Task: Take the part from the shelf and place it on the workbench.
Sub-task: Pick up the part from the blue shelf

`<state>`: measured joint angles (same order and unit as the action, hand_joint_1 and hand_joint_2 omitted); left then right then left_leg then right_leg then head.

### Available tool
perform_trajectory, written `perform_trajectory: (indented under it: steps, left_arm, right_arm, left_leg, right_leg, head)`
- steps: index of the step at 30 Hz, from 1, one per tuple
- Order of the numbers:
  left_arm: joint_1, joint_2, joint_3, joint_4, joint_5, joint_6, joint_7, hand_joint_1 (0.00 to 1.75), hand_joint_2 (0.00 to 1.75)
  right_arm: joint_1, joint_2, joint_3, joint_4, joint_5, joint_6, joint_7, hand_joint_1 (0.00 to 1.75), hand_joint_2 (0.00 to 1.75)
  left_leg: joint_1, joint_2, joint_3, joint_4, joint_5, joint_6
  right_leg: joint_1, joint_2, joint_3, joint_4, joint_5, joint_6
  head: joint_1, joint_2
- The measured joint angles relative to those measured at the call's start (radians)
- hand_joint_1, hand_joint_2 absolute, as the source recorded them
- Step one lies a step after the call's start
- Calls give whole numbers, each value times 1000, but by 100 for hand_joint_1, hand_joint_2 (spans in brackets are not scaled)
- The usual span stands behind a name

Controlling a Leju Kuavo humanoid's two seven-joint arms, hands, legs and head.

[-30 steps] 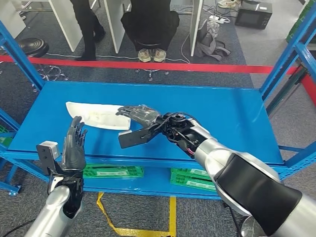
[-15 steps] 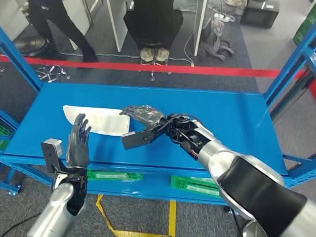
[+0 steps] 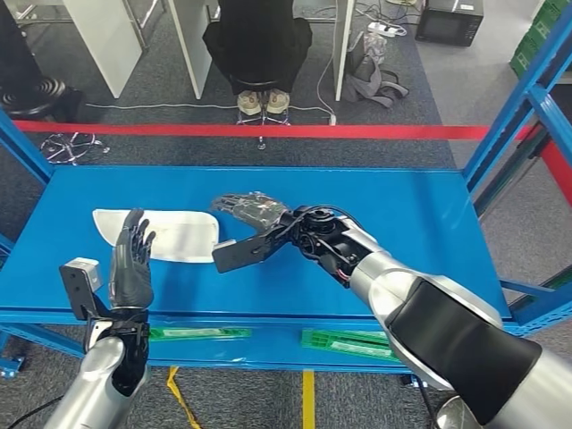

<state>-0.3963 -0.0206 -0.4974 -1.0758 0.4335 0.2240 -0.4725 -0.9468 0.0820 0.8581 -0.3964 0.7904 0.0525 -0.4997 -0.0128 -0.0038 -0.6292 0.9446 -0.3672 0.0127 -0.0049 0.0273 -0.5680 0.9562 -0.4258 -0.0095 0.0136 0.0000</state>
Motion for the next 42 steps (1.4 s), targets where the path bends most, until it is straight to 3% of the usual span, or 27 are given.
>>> perform_trajectory:
  steps: [2, 5, 10, 14, 21, 42]
  left_arm:
    - [0, 0, 0, 0, 0, 0, -1, 0, 0]
    - [1, 0, 0, 0, -1, 0, -2, 0, 0]
    - [2, 0, 0, 0, -1, 0, -2, 0, 0]
    - [3, 0, 0, 0, -3, 4, -2, 0, 0]
    - [5, 0, 0, -1, -8, 44, -7, 0, 0]
    - [-15, -20, 0, -2, -3, 41, -11, 0, 0]
  right_arm:
    - [2, 0, 0, 0, 0, 1, 1, 0, 175]
    - [-1, 0, 0, 0, 0, 0, 3, 0, 175]
    - [-2, 0, 0, 0, 0, 0, 6, 0, 175]
    - [-2, 1, 0, 0, 0, 1, 6, 0, 175]
    - [7, 15, 2, -3, 2, 10, 4, 0, 175]
    - [64, 60, 25, -6, 0, 19, -14, 0, 175]
  left_leg:
    - [3, -1, 6, -9, -1, -2]
    - [5, -4, 15, -13, -3, -11]
    - [2, -6, 17, -11, -8, -3]
    - [2, -6, 16, -9, -10, 0]
    - [4, -6, 17, -8, -10, 1]
    - [10, -6, 18, -9, -9, 0]
  right_leg:
    - [2, -1, 3, -3, -2, 5]
    - [4, -3, 16, -8, -6, -7]
    - [4, -4, 23, -16, -6, -8]
    - [4, -4, 24, -17, -6, 1]
    - [4, -5, 25, -18, -6, 5]
    - [7, -5, 25, -17, -6, 5]
  head:
    - [1, 0]
    - [9, 0]
    - [20, 0]
    - [24, 0]
    - [20, 0]
    - [18, 0]
